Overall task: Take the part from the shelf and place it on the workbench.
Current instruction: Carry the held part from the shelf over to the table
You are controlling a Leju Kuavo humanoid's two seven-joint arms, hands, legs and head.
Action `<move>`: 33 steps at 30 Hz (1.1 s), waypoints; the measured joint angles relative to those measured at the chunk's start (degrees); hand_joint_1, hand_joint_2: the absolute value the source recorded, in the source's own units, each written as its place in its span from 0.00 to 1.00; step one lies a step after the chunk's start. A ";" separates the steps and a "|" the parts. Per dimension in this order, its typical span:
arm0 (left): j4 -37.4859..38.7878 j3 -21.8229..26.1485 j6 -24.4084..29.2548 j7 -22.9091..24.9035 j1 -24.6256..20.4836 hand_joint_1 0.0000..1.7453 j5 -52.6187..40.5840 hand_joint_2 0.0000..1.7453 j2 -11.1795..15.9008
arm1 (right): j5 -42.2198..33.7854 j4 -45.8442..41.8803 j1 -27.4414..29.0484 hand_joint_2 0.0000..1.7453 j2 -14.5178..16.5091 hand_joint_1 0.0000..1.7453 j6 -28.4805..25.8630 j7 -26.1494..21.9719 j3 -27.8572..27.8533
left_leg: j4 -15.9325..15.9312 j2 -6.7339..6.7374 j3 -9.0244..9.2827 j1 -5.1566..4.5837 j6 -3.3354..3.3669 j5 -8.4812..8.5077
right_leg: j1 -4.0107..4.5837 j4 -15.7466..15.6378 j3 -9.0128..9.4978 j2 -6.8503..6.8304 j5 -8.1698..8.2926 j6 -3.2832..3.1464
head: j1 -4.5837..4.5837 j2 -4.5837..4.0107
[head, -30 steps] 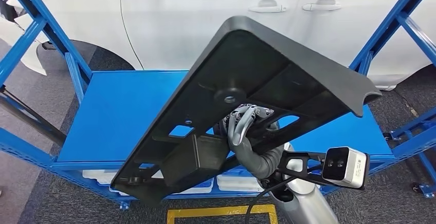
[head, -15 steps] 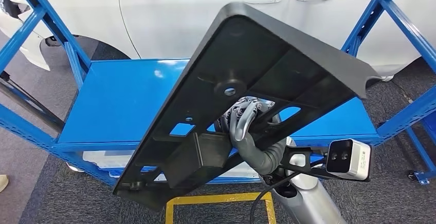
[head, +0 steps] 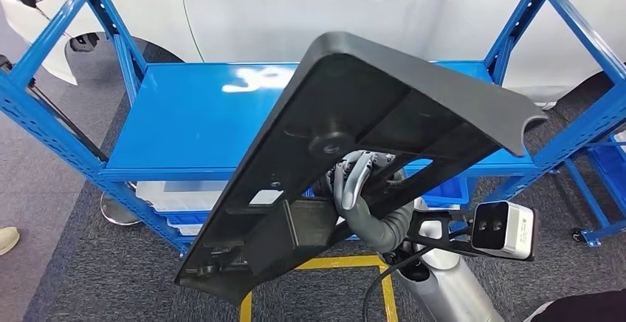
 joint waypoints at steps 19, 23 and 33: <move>-0.01 -0.07 -0.34 0.57 -0.30 0.00 -2.42 1.00 0.40 | -1.60 2.09 -3.53 1.00 -1.33 1.00 -2.76 -0.11 0.51 | -1.60 -0.21 10.21 -0.31 -1.14 -7.81 | 0.56 -6.94 -5.56 -0.70 8.93 -1.24 | 0.17 0.01; 0.01 -0.04 -0.28 0.57 -0.25 0.00 -2.40 1.00 0.44 | -2.07 2.49 -3.72 1.00 -1.77 1.00 -2.46 -0.11 0.79 | -1.99 0.16 7.94 -0.01 0.38 -5.46 | 0.18 -1.90 -7.82 -0.27 3.15 0.03 | 0.32 0.01; 0.01 0.11 -0.26 1.56 -0.14 0.00 -2.43 1.00 0.26 | -2.70 3.19 -6.00 1.00 -1.97 1.00 -3.52 0.67 1.93 | -0.63 0.14 2.25 -0.36 -0.69 -1.14 | 0.56 -6.91 3.05 -0.23 0.66 -1.05 | 0.39 0.00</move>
